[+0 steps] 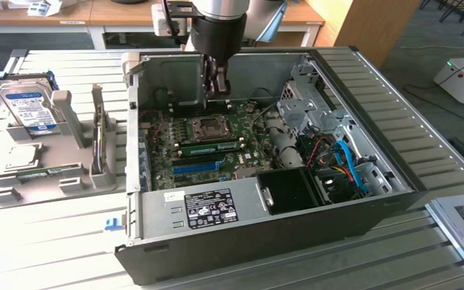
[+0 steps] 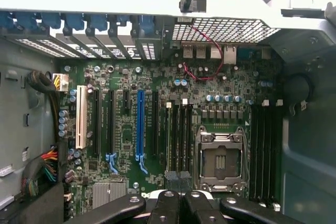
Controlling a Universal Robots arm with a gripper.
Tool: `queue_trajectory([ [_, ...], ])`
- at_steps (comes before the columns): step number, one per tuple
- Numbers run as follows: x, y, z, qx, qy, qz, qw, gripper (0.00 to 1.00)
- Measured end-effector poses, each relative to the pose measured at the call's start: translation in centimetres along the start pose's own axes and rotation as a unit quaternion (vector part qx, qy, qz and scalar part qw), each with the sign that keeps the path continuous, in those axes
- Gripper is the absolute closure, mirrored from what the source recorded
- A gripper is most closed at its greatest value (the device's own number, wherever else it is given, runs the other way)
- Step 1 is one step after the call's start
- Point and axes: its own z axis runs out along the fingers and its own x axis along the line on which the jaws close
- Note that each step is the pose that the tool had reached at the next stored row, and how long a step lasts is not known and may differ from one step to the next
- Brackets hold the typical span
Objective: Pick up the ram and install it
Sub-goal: 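Press down the ram until it locks into place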
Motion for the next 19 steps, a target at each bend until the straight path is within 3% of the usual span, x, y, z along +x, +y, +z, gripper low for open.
queue_trajectory([
  [19,0.0,-1.21,-0.02,0.0,0.0,0.0,1.0,0.9],
])
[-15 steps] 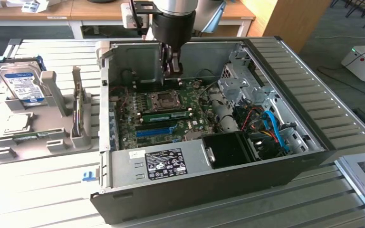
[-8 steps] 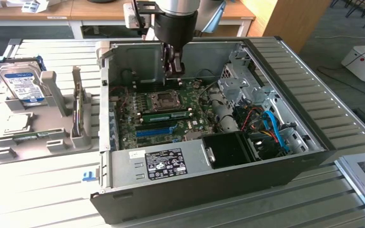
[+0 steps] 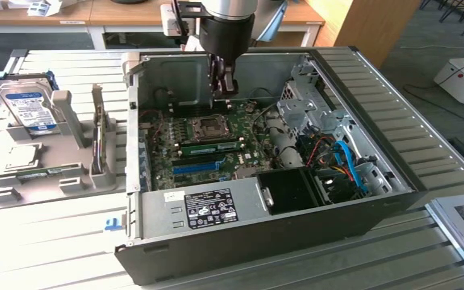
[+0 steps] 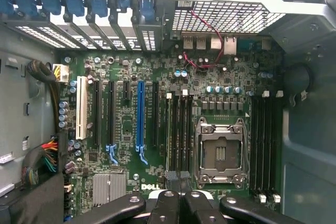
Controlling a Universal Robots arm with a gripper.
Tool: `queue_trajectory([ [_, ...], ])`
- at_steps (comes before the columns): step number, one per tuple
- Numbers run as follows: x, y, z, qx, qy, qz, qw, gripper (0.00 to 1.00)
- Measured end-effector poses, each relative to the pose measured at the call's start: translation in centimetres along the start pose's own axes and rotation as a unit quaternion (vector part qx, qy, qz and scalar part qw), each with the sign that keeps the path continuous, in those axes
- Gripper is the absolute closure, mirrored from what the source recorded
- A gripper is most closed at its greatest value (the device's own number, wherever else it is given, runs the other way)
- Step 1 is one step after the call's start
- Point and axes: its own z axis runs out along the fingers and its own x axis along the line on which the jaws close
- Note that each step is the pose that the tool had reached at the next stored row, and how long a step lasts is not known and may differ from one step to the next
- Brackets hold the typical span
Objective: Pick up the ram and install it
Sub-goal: 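Press down the ram until it locks into place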
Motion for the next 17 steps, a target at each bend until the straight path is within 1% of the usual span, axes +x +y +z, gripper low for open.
queue_trajectory([
  [5,0.0,-0.27,0.0,0.0,0.0,0.0,1.0,0.9],
  [17,0.0,-0.29,0.0,0.0,0.0,0.0,1.0,0.9],
])
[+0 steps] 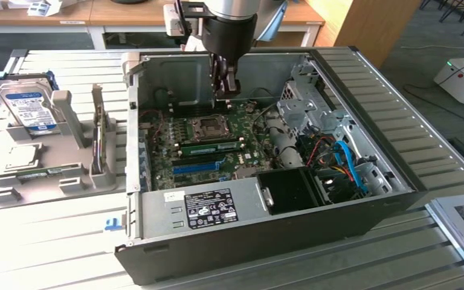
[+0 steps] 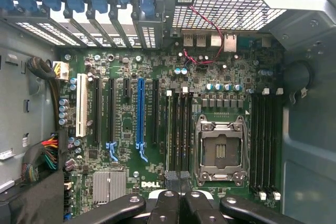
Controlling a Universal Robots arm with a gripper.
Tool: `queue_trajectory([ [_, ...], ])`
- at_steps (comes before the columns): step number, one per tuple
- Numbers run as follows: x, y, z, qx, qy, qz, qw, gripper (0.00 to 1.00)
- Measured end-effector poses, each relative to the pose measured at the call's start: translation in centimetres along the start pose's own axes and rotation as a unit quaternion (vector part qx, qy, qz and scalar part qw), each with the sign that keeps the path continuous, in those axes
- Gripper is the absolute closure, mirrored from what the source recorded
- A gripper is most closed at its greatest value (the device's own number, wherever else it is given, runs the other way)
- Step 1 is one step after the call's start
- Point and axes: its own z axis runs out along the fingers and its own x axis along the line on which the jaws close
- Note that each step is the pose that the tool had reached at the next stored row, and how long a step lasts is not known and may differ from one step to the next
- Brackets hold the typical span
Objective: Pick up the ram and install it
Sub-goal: 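Press down the ram until it locks into place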
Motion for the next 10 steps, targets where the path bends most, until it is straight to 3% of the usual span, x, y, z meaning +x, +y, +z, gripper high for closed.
queue_trajectory([
  [10,0.0,0.0,0.0,0.0001,0.0,0.005,1.0,0.9],
])
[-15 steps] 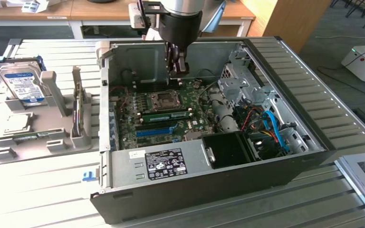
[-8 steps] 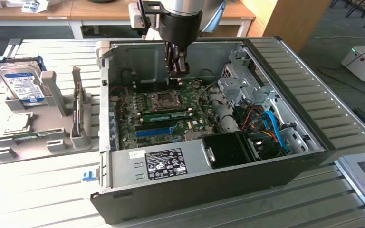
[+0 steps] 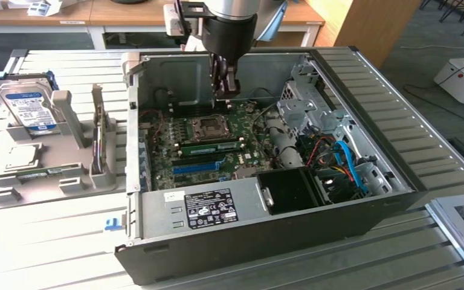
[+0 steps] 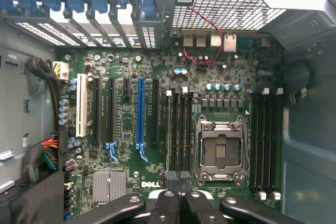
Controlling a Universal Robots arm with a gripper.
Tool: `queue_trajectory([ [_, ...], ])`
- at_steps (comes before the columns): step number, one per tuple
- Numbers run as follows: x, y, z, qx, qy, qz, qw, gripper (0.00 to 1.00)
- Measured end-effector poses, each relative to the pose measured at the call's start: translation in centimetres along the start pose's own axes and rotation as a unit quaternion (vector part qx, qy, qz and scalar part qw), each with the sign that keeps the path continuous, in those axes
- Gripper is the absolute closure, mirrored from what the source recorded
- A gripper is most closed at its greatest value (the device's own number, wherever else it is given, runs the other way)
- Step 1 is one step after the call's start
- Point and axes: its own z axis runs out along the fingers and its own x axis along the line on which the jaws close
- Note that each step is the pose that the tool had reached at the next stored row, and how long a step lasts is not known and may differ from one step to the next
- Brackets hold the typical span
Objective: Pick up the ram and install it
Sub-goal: 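Press down the ram until it locks into place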
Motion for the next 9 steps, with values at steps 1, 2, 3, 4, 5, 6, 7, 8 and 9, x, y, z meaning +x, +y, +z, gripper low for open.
queue_trajectory([
  [1,0.0,-0.01,0.0,0.0002,-0.0001,0.007,1.0,0.9],
  [2,0.0,-0.01,0.01,0.0005,-0.0002,0.016,0.9999,0.9],
  [3,0.0,-0.01,0.01,0.0008,-0.0003,0.025,0.9997,0.9],
  [4,0.0,0.0,0.02,0.0011,-0.0005,0.034,0.9994,0.9],
  [5,0.0,0.0,0.03,0.0014,-0.0006,0.043,0.9991,0.9],
  [6,0.0,0.0,0.03,0.0017,-0.0006,0.052,0.9986,0.9],
  [7,0.0,0.0,0.04,0.0019,-0.0007,0.061,0.9981,0.9],
  [8,0.0,0.0,0.04,0.0022,-0.0009,0.07,0.9976,0.9],
  [9,0.0,0.0,0.05,0.0025,-0.001,0.079,0.9969,0.9],
])
